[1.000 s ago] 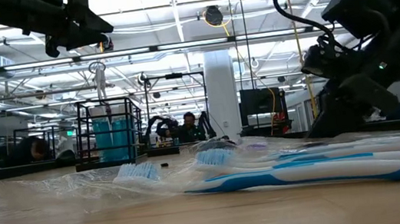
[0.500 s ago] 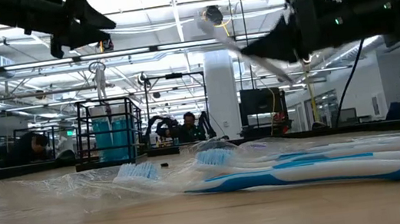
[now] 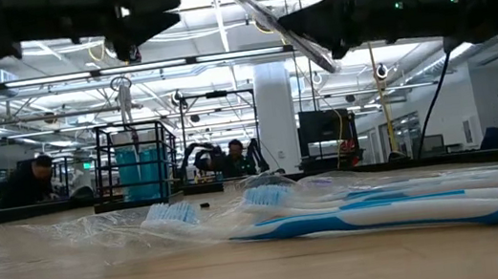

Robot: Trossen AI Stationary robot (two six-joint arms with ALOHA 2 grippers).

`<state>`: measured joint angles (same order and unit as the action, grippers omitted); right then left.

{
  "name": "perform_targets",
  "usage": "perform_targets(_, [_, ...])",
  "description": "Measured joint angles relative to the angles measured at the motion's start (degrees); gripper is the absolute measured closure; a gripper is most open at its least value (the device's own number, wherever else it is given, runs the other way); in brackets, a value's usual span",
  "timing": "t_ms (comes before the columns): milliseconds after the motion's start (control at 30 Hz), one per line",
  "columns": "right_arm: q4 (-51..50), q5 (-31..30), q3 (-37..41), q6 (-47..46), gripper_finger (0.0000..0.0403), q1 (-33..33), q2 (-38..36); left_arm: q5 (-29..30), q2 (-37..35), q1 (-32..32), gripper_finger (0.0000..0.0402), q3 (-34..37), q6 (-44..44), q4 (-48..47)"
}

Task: Pick & Place toothbrushing station
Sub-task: Put the purple toothbrush into the black organizer

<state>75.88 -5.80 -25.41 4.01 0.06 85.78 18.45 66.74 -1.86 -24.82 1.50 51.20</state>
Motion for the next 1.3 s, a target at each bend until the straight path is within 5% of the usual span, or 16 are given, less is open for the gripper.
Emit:
perform_targets(167, [0.2,0.0,-0.1,-0.2,0.0397,0.0,-0.1,-2.5,10.9,0.0,0.0224,0.0,-7.2,11.0])
perform_targets(333, [0.2,0.0,-0.1,-0.1,0.0399,0.0,-0.1,-2.5,18.0,0.0,0.0224,-3.3,-5.5,17.7])
perform_targets(867, [0.1,0.1,-0.1,-0.2,0.0401,0.1,-0.1,-8.9,35.9,0.1,0.0227,-25.5,-2.0,14.8])
perform_targets(1000, [0.1,0.1,-0.1,-0.2,0.0401,0.1,-0.1,-9.5,36.5,0.3,0.0265,-27.2,-2.9,14.6])
perform_targets(1200, [-0.7,0.1,-0.1,-0.1,0.0401,0.1,-0.1,-10.2,35.1,0.5,0.0380,-27.1,-3.5,12.8])
perform_targets(1300, [-1.2,0.1,-0.1,-0.1,0.0402,0.1,-0.1,-12.1,33.8,0.8,0.0391,-27.1,-3.9,9.8])
